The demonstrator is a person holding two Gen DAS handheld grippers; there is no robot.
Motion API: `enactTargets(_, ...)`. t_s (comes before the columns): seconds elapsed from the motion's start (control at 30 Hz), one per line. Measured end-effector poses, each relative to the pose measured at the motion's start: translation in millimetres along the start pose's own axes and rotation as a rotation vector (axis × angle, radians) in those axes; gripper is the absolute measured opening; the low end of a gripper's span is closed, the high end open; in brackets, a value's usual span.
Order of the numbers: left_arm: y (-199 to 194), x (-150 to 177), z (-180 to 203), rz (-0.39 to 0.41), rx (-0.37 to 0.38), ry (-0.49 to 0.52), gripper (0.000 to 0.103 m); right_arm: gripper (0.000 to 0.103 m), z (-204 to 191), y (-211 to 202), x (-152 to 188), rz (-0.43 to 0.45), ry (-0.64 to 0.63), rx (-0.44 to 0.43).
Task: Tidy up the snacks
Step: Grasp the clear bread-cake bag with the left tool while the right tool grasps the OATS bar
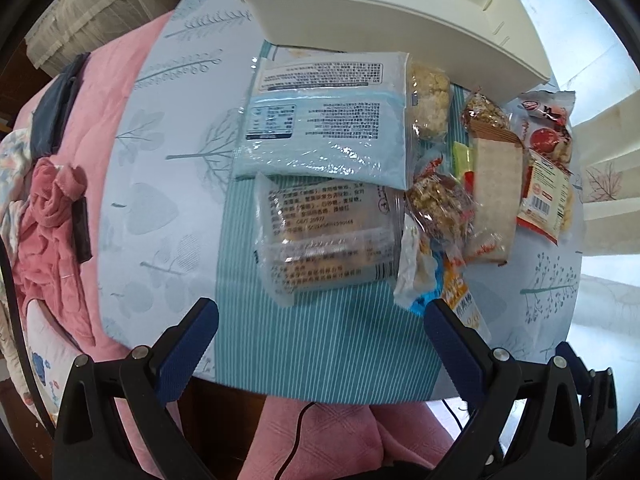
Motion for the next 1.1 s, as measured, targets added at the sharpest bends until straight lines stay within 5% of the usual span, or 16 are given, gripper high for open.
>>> enactTargets(0.53,56.4,-67.8,-8.2,-0.133,0.076,0.034,0.100,0.077,3.8,59.4,-29.2,-0.196,0.079,0.041)
enactTargets(1.1,87.3,-106.7,-33.9,-0.191,0.156,-0.066,0.095,0.057,-1.5,98.4,-42.4,-0.225,0.095,0.057)
Point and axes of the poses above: each gripper's, at about its wrist camera, not at the fingertips, and y roughly the way its jaws point, z to its right, x to its underside, the point moved 1 cm from there along y, roughly the way its jaws point, and after that the axes turned 11 degrees about -z, right-handed, at the moved point
